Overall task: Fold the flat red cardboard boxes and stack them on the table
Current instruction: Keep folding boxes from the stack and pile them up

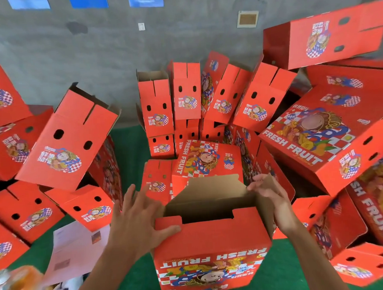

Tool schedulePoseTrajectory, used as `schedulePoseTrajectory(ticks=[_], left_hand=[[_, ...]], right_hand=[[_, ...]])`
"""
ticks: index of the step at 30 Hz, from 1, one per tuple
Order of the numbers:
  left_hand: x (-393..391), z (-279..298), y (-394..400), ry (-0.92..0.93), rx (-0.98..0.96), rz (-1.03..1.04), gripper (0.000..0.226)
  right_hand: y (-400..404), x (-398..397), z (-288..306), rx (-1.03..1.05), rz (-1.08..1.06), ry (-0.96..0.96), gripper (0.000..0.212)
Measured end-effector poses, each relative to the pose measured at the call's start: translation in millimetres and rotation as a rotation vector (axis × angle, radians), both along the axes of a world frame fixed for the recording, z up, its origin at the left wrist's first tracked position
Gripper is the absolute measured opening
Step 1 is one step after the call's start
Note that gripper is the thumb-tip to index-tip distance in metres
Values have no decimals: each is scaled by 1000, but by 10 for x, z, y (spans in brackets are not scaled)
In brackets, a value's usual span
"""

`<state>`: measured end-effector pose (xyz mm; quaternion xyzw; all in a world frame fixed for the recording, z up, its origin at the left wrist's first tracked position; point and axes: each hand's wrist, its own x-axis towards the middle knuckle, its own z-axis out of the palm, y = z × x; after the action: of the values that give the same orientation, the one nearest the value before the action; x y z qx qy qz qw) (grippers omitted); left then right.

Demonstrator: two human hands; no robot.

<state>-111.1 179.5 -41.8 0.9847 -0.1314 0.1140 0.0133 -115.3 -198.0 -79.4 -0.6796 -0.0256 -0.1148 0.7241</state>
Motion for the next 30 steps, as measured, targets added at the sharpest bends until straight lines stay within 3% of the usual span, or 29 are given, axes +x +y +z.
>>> schedulePoseTrajectory(ticks=[4,7,8,10,11,14,15,18,21,22,25,27,29,30], left_hand=[[-61,-135,-191,1,-58,40,84],[-42,-156,-293,-93,-193,-15,71],[-32,-174,-333,-130,-247,-71,67],[-7,-243,-423,-254,-298,-206,48],[2,-258,-465,-305,-303,-271,50],[12,-205,-541,-330,-294,-455,108],[19,-190,-548,-310,-282,-528,118],[12,-272,-556,-155,-367,-687,113],[-3,-356,-577,8,-545,-600,65],[17,-365,-586,51,-627,-534,59],[136,-403,-587,129,-795,-353,74],[159,-433,-589,129,-716,-289,86],[169,-457,-577,70,-663,-263,93],[172,-460,-567,63,-683,-294,89]], right_hand=[[106,-78,91,-69,35,26,68],[102,-97,149,108,104,118,93],[109,-101,158,102,140,143,85],[143,-97,175,-109,159,110,46],[154,-104,178,-217,158,69,33],[191,-113,76,-386,124,-27,45],[216,-122,56,-420,108,-38,50],[231,-98,-19,-517,22,-68,56],[222,-58,-60,-529,-98,-2,64],[225,-51,-65,-549,-105,20,72],[239,-50,-55,-644,-73,-24,82],[220,-62,-69,-639,-106,-115,61],[234,-89,-45,-478,-124,-120,27],[238,-100,-37,-421,-110,-92,20]])
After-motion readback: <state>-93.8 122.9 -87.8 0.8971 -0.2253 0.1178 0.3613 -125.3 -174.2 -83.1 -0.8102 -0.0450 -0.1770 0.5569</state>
